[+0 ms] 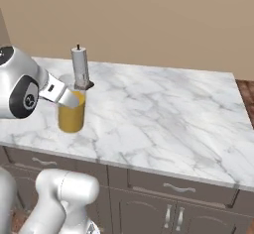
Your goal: Place the pitcher and cup on the dining counter for serving.
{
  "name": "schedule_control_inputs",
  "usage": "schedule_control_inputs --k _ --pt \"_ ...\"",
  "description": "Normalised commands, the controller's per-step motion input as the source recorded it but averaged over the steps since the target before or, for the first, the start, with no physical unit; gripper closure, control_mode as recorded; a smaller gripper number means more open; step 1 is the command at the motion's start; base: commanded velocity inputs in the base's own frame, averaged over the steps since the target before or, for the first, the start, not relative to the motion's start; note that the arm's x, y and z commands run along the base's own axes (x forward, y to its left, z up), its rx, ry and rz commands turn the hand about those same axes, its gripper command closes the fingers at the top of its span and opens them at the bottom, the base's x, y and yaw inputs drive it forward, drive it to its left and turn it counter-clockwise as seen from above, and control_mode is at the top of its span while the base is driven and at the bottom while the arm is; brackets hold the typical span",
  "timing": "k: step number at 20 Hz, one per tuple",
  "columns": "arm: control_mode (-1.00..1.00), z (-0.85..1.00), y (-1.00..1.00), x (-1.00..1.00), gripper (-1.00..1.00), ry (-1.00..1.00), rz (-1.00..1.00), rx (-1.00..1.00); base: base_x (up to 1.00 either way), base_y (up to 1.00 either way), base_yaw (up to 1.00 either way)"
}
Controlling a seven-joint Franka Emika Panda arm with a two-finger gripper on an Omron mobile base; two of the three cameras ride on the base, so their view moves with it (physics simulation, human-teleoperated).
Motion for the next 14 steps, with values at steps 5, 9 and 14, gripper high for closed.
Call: schedule_control_inputs --k 5,9,14 --pt "-1.00 -0.16 -0.40 0.97 1.00 0.00 0.45 0.00 0.00 0.00 0.00" --pt "-1.00 -0.29 -0.16 0.99 1.00 0.00 0.56 0.00 0.00 0.00 0.00" --pt "-1.00 -0.28 0.04 0.56 1.00 0.01 0.57 -0.04 0.00 0.00 0.00"
